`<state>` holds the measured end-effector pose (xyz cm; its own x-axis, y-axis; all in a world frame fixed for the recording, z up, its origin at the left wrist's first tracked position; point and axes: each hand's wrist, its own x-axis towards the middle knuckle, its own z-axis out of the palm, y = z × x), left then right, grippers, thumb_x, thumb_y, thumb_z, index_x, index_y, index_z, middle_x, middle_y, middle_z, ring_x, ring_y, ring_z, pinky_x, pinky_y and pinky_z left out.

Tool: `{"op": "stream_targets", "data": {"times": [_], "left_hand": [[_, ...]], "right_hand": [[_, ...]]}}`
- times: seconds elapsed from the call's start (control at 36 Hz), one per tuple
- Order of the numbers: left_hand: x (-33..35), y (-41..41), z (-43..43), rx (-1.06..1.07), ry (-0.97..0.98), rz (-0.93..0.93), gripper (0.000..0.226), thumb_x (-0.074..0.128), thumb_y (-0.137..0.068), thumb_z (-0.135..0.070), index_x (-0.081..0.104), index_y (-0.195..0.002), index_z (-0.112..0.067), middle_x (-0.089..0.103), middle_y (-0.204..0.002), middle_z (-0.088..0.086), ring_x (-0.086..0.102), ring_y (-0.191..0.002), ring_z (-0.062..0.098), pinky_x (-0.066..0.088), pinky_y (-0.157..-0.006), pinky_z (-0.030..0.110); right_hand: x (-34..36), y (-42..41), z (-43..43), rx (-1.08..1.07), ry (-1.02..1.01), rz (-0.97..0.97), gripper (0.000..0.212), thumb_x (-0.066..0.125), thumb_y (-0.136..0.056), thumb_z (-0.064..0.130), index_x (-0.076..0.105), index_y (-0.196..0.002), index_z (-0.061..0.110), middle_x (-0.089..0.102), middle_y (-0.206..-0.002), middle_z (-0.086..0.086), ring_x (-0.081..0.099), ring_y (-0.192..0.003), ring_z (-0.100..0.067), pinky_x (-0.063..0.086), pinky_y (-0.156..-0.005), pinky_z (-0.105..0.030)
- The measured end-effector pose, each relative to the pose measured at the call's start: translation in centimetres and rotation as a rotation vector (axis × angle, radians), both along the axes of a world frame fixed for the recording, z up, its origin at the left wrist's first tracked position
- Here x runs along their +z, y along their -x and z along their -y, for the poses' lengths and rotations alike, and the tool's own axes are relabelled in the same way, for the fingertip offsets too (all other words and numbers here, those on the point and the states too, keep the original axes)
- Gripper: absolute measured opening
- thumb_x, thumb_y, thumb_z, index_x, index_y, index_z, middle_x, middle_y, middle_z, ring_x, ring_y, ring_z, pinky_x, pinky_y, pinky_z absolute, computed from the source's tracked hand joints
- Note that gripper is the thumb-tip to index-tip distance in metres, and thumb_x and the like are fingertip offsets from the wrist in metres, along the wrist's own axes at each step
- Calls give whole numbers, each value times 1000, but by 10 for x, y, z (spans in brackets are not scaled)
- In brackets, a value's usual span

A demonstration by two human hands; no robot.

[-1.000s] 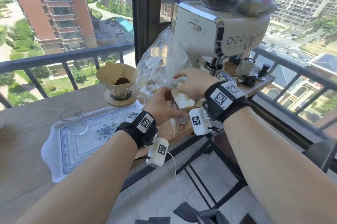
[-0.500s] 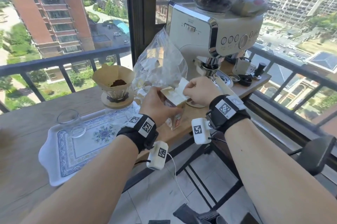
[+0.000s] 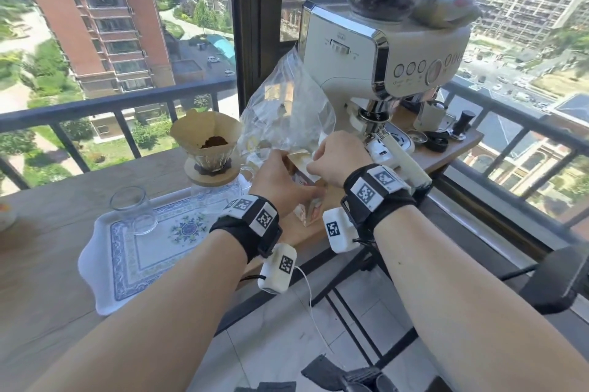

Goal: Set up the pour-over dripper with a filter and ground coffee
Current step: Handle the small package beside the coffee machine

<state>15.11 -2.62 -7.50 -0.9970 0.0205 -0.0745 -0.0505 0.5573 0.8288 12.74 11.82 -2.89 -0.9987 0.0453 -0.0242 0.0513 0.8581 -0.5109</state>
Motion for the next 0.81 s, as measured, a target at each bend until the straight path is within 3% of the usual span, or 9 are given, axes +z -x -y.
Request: {"op": "stream_targets", "data": {"times": [0.08, 0.19, 0.31, 0.44, 0.5, 0.61, 0.67, 0.72, 0.81], "left_hand": [[2, 0, -20, -65, -8, 19, 87, 99, -51, -51, 45, -116, -30, 61, -98, -13, 59, -88, 5, 43, -64, 25], [11, 3, -56, -161, -11, 26, 116, 99, -52, -49, 39, -147, -20, 56, -106, -18, 57, -101, 9, 42, -73, 23], [23, 0, -101, -280, -12, 11, 126, 99, -53, -47, 32, -155, -18, 46, -99, -26, 50, -102, 8, 34, -69, 15], [41, -10, -147, -431, -6, -12, 132, 99, -50, -53, 30, -156, -18, 55, -136, -9, 51, -110, 7, 37, -83, 19], [50, -14, -162, -482, 6, -40, 131, 99, -50, -54, 31, -156, -18, 53, -145, -5, 54, -120, 11, 39, -89, 20], [69, -23, -178, -634, 93, -90, 116, 94, -50, -61, 45, -146, -20, 58, -139, -6, 55, -120, 11, 44, -97, 27], [79, -30, -182, -719, 126, -121, 104, 91, -55, -62, 50, -142, -22, 60, -134, -8, 57, -117, 8, 46, -98, 28], [86, -34, -183, -772, 124, -147, 80, 90, -63, -56, 58, -129, -26, 65, -122, -13, 63, -109, 4, 52, -95, 26], [95, -31, -180, -792, 135, -179, 34, 84, -78, -42, 65, -102, -29, 70, -95, -15, 67, -85, -1, 55, -77, 22]], "right_hand": [[1, -9, -21, -74, 11, -34, 20, 77, -71, 23, 80, -78, 4, 78, -81, -10, 74, -80, -23, 44, -51, -15], [15, -25, -60, -179, 93, -73, 15, 79, -72, 23, 79, -66, 10, 76, -71, -7, 73, -73, -20, 48, -54, -20], [34, -51, -105, -281, 190, -134, 15, 80, -74, 23, 72, -62, 21, 73, -73, 3, 69, -75, -16, 46, -57, -18], [63, -88, -144, -378, 221, -246, 13, 80, -76, 26, 78, -79, 14, 75, -80, -1, 69, -78, -15, 49, -60, -15], [79, -104, -154, -395, 222, -294, 13, 81, -76, 26, 77, -78, 14, 72, -77, 3, 64, -70, -5, 43, -52, -5], [105, -138, -161, -434, 78, -402, 13, 82, -71, 31, 78, -76, 19, 59, -87, 16, 57, -93, -7, 40, -79, -18], [116, -159, -166, -433, 71, -428, 12, 82, -71, 34, 77, -76, 24, 59, -104, 15, 55, -105, -5, 35, -77, -7], [120, -176, -170, -405, 126, -434, 14, 83, -72, 37, 76, -77, 27, 63, -101, 19, 58, -93, 6, 37, -68, -1], [114, -184, -173, -375, 297, -404, 14, 86, -76, 35, 76, -77, 25, 68, -78, 12, 60, -68, 2, 46, -65, -12]]}}
